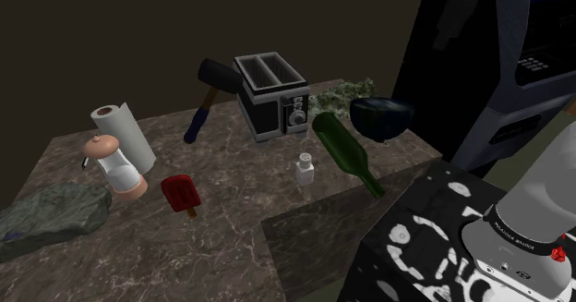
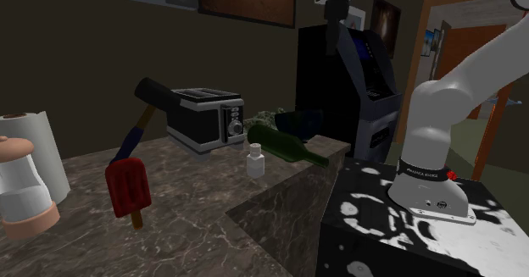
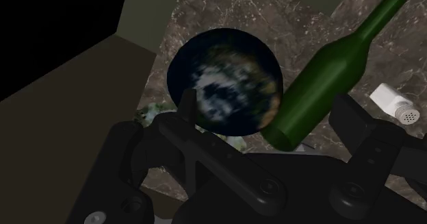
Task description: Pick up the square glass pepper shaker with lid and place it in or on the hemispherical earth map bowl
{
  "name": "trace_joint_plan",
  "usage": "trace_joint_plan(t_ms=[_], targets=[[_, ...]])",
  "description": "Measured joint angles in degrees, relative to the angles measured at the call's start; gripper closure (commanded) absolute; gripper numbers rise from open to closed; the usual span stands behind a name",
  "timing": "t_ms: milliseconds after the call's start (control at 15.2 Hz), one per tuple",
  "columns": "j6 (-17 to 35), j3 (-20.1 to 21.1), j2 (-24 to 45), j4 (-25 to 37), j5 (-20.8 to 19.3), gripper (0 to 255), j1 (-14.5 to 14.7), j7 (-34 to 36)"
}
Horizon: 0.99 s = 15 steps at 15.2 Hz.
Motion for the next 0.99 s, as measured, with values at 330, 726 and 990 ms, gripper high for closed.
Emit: trace_joint_plan(t_ms=[330, 726, 990], targets=[[3.7, 2.8, 1.7, -2.1, 1.7, 0, 1.0, 2.9], [10.7, 9.2, 5.0, -5.6, 5.2, 0, 3.3, 9.7], [16.7, 13.0, 9.7, -6.8, 6.6, 0, 4.4, 13.4]])
